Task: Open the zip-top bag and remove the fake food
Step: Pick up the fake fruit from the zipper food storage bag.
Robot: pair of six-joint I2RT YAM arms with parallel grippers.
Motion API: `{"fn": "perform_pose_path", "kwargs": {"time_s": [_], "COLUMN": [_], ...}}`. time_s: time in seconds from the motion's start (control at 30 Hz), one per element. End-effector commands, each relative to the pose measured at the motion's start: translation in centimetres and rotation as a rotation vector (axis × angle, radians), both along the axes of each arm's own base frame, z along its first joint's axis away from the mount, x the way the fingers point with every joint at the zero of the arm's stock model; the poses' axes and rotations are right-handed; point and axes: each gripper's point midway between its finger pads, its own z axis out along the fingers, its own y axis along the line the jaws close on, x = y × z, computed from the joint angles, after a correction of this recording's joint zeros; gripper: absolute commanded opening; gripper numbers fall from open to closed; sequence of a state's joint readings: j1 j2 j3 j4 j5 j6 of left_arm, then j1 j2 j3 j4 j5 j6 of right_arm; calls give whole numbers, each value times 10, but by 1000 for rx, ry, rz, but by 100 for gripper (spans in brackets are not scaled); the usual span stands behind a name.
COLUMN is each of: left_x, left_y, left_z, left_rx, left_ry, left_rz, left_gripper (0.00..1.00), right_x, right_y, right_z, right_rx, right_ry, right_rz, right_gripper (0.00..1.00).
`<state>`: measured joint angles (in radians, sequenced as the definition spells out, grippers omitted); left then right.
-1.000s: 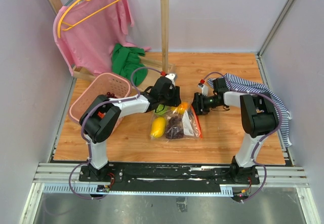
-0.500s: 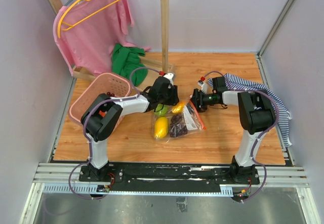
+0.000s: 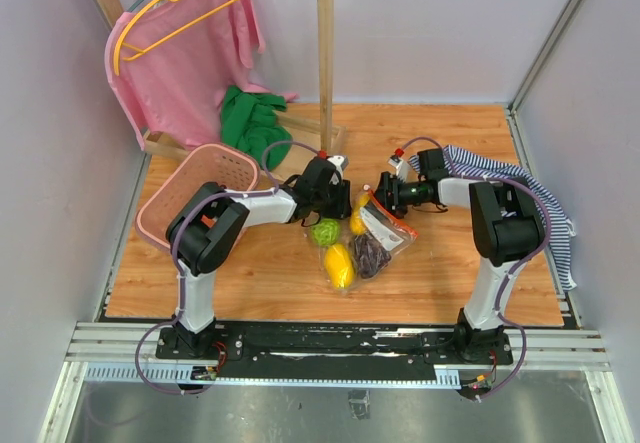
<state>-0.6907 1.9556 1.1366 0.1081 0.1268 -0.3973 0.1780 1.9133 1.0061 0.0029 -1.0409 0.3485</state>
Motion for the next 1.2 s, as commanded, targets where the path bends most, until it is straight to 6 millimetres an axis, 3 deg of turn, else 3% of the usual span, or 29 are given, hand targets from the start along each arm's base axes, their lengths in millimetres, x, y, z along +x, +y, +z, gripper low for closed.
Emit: {"fn": "perform_pose_path", "kwargs": {"time_s": [0.0,0.17,0.33,0.57,0.8,0.87,0.97,1.17], "left_x": [-32,-28,-20,-12,-22,-29,-32,-20], "left_y": [-20,-24,-16,10,24,30,37,30], "left_z": [-8,-1,11,54,104,110,109,80], "left_rx": [-55,-69,-48,-80,-137,-161,-169,-106], "left_ry": [100,94,57,-27,-136,-162,-182,-102], "left_rz": [-100,-91,-45,42,40,44,58,63], "left_gripper": [44,45,49,55,58,67,77,65], "right_x": [1,-4,1,5,8,10,6,0], "right_y": [6,6,-2,-15,-30,-34,-32,-27], "right_z": [-12,-11,2,23,36,39,35,19], "right_rx": [-72,-101,-114,-79,-77,-75,-43,-3], "right_ry": [-40,-47,-108,-167,-211,-219,-177,-82], "right_rz": [40,54,30,1,-24,-34,-18,-6], "right_gripper": [64,56,38,25,21,21,22,31]}}
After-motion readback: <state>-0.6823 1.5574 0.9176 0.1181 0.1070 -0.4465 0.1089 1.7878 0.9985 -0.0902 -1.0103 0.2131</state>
